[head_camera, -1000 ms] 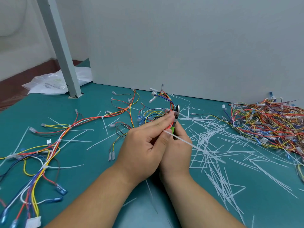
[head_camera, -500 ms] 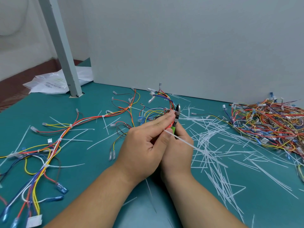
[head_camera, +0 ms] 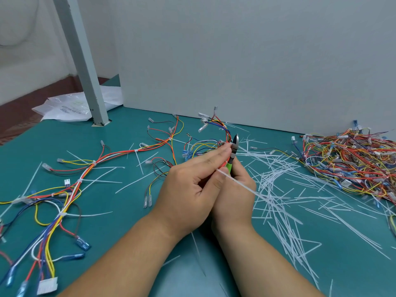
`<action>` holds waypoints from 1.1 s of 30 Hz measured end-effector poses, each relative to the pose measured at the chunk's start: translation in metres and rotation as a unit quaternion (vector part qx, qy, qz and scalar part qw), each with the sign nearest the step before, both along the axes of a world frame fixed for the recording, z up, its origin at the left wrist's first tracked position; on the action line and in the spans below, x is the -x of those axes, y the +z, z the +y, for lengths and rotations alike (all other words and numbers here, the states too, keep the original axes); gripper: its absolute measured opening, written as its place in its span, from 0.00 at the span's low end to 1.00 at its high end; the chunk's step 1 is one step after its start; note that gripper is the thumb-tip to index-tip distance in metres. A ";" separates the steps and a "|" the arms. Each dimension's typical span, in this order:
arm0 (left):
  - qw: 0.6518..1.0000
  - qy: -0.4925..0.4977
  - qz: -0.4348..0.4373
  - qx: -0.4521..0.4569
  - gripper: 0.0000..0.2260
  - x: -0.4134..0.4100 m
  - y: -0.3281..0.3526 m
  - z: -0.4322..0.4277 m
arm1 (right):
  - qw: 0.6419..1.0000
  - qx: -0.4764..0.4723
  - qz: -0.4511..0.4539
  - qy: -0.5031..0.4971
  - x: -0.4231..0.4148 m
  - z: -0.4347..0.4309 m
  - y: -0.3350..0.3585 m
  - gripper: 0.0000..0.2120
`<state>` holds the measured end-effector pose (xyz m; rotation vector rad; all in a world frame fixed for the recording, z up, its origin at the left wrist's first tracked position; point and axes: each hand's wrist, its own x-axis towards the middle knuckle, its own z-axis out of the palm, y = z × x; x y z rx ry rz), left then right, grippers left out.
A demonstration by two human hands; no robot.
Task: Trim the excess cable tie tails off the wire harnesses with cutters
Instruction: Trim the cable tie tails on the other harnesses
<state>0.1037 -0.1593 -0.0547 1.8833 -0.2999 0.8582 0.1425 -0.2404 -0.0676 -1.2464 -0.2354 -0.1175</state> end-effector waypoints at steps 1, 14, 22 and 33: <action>1.000 0.003 -0.003 -0.002 0.16 0.000 0.000 0.000 | 1.000 -0.005 0.011 -0.005 -0.002 0.000 -0.001 0.05; 0.997 0.068 0.014 -0.017 0.14 -0.001 0.000 0.000 | 0.991 -0.096 0.090 0.019 -0.011 0.003 0.001 0.15; 0.995 0.097 0.011 0.015 0.14 -0.001 0.000 -0.003 | 0.992 -0.107 0.034 0.064 -0.007 0.000 0.001 0.13; 0.991 0.130 -0.021 0.019 0.14 -0.002 0.001 -0.001 | 0.999 0.015 -0.026 0.035 0.000 0.001 0.004 0.08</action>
